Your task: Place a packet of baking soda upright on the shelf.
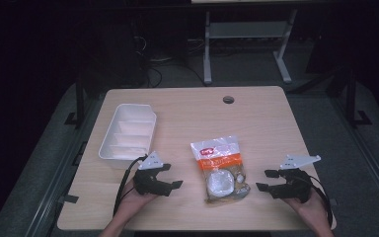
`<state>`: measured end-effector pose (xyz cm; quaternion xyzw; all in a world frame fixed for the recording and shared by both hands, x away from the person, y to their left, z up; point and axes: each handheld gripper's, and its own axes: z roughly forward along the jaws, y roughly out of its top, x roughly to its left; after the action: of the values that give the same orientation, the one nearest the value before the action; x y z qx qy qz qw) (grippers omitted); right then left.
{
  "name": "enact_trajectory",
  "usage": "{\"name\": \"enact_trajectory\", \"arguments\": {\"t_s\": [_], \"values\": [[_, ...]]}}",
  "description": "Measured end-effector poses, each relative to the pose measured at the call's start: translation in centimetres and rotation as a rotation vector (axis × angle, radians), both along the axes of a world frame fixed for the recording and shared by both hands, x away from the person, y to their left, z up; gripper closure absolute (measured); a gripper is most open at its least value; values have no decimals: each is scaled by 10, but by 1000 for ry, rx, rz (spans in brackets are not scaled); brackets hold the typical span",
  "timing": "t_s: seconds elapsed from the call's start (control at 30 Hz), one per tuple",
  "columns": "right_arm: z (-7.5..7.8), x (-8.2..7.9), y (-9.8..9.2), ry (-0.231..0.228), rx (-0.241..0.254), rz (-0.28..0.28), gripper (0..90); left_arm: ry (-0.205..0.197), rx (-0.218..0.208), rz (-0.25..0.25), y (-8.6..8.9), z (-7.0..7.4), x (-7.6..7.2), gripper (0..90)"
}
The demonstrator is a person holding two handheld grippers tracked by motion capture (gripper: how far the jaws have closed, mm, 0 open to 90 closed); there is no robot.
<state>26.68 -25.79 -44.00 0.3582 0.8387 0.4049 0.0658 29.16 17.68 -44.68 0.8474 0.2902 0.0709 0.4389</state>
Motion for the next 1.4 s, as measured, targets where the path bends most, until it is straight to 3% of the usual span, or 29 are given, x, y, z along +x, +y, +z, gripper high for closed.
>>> {"name": "enact_trajectory", "arguments": {"t_s": [0.3, 0.37, 0.47, 0.53, 0.6, 0.8, 0.87, 0.97, 1.17, 1.23, 1.33, 1.4], "values": [[4, 2, 9, -25, 18, 29, 384, 60, -57, -8, -11, 3, 4, 218], [5, 4, 11, -33, 29, 33, 391, 77, -54, -1, -16, 2, 8, 217], [7, 5, 15, -48, 29, 39, 420, 87, -17, -1, -26, 0, 11, 216], [8, 7, 18, -53, 27, 51, 437, 95, -27, -1, -32, -1, 14, 215], [8, 8, 22, -55, 17, 70, 466, 100, -32, -2, -34, -2, 15, 216], [6, 9, 37, -57, -29, 132, 548, 166, -61, -11, -54, -6, 26, 224], [6, 9, 40, -55, -38, 140, 564, 202, -79, -28, -62, -7, 33, 230], [3, 11, 44, -46, -51, 160, 586, 214, -90, -34, -68, -8, 36, 237], [1, 11, 45, -35, -63, 165, 587, 276, -97, -29, -83, -9, 48, 248], [1, 11, 44, -39, -64, 164, 585, 295, -71, -11, -87, -11, 52, 287], [1, 11, 43, -44, -59, 152, 555, 330, -71, -18, -91, -13, 56, 344], [0, 11, 43, -38, -59, 148, 555, 328, -62, -22, -93, -13, 56, 416]]}}
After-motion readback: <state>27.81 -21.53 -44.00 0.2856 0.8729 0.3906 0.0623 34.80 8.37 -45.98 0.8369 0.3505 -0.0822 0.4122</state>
